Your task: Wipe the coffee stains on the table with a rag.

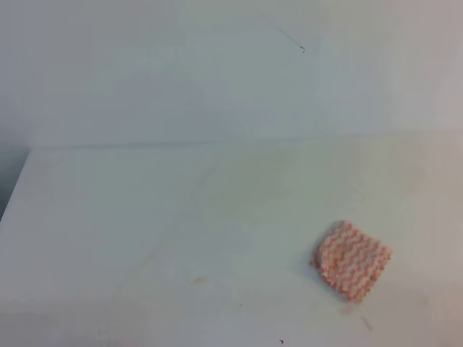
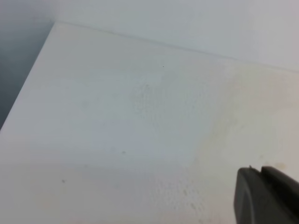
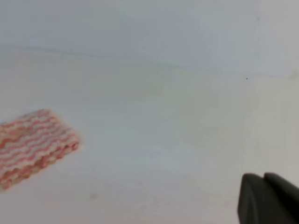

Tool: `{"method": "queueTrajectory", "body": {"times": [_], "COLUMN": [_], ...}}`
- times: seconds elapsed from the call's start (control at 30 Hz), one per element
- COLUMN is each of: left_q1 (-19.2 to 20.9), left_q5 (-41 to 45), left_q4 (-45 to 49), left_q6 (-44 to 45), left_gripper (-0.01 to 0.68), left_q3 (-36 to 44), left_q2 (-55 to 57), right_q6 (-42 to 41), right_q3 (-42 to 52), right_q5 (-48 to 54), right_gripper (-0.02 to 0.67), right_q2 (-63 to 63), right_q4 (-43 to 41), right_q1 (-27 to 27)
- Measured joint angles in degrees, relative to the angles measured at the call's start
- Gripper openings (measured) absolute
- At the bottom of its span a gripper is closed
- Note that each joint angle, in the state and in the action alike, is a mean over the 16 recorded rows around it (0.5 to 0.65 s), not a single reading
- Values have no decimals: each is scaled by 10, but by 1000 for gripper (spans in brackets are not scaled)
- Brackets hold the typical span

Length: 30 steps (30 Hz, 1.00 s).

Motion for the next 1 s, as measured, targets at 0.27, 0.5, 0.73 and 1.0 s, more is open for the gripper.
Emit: {"method": "queueTrajectory", "body": {"times": [0.27, 0.5, 0.73, 1.0], "left_q1": [0, 0, 0, 0], "left_q5": [0, 0, 0, 0], "left_q4": [0, 0, 0, 0], "left_q6": [0, 0, 0, 0], "left_gripper": [1, 1, 1, 1], "left_q3": [0, 0, 0, 0], "left_q2": [0, 0, 0, 0], "right_q6": [0, 0, 0, 0], "right_q3": [0, -1, -1, -1], "right_q5": [-1, -1, -1, -1], "right_gripper": [-3, -3, -3, -3], "right_q2": [0, 0, 0, 1], "right_q4": [7, 7, 7, 7], "right_q1": [0, 0, 0, 0]}}
